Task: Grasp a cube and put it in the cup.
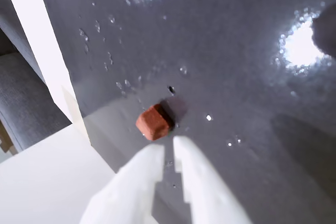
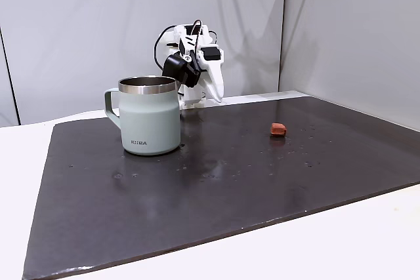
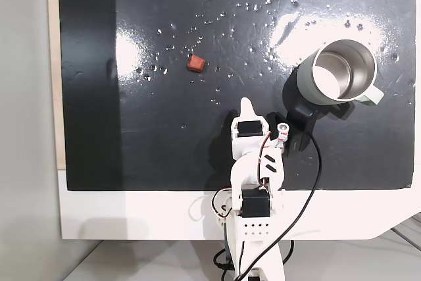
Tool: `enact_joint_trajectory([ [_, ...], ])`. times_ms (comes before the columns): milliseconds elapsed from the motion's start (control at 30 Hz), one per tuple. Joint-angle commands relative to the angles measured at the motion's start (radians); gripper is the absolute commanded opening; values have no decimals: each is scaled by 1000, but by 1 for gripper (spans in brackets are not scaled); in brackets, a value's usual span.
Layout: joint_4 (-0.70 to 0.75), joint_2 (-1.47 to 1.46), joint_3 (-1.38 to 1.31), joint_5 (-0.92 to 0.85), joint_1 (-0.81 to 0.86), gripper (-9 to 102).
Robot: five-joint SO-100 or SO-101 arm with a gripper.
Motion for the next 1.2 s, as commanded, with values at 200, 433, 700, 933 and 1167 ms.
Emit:
enact_joint_trajectory([
  [200,135,-9,-265,-21,-54,0],
  [433,161,-324,-597,34,-95,0],
  [700,227,-661,-968,86,-130,0],
  [933,299,-950,-1241,81,-161,0],
  [1167,410,-1230,-1473,107,-186,0],
])
